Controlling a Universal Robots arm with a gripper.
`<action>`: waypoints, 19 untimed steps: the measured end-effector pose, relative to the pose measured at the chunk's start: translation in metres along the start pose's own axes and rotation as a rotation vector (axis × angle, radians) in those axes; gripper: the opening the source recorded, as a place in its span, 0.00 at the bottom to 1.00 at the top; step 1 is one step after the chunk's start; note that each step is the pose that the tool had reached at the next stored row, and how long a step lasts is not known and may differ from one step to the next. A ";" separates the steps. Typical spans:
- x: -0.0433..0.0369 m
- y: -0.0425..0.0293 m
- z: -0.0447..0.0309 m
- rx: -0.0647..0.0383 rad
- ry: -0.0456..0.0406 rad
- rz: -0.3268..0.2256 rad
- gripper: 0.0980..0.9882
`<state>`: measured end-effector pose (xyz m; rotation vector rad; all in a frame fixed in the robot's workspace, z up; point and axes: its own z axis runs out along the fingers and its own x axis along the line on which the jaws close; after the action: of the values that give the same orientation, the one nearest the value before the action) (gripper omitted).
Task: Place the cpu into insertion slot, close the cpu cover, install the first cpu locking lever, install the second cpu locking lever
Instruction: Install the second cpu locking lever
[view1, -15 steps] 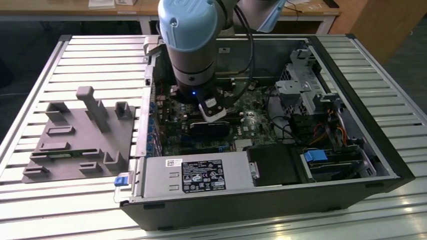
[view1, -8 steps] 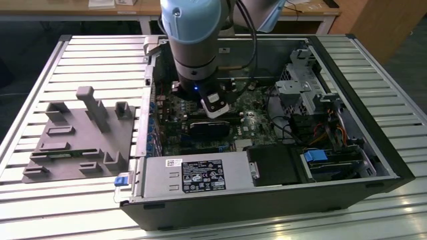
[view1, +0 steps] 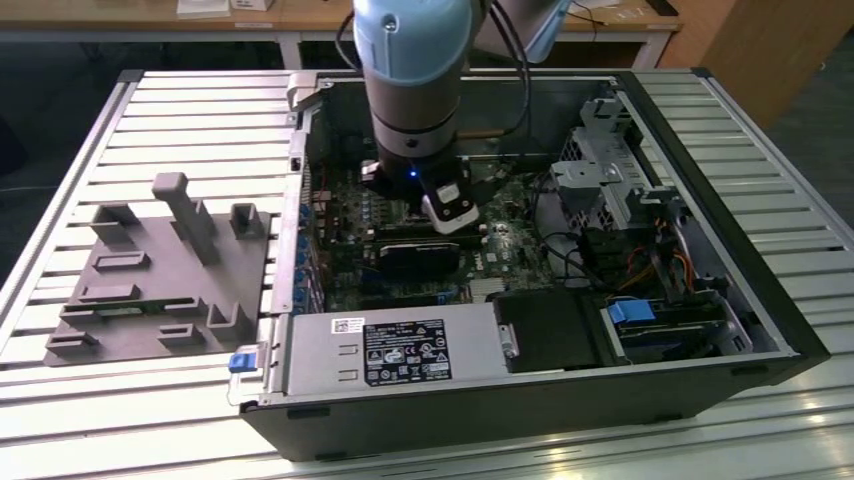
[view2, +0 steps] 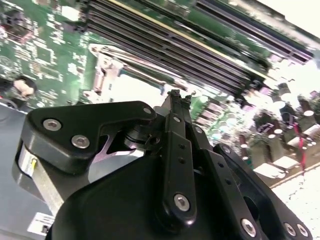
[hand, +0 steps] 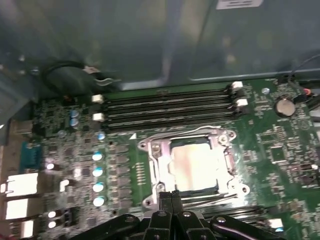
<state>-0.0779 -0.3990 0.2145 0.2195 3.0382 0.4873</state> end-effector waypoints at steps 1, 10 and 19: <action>-0.0026 0.0006 0.0003 0.000 0.0000 0.000 0.01; -0.0261 0.0059 0.0029 0.000 0.0004 0.002 0.01; -0.0259 0.0135 0.0054 0.055 -0.0070 -0.002 0.01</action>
<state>-0.0501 -0.3884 0.2145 0.2201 3.0474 0.4016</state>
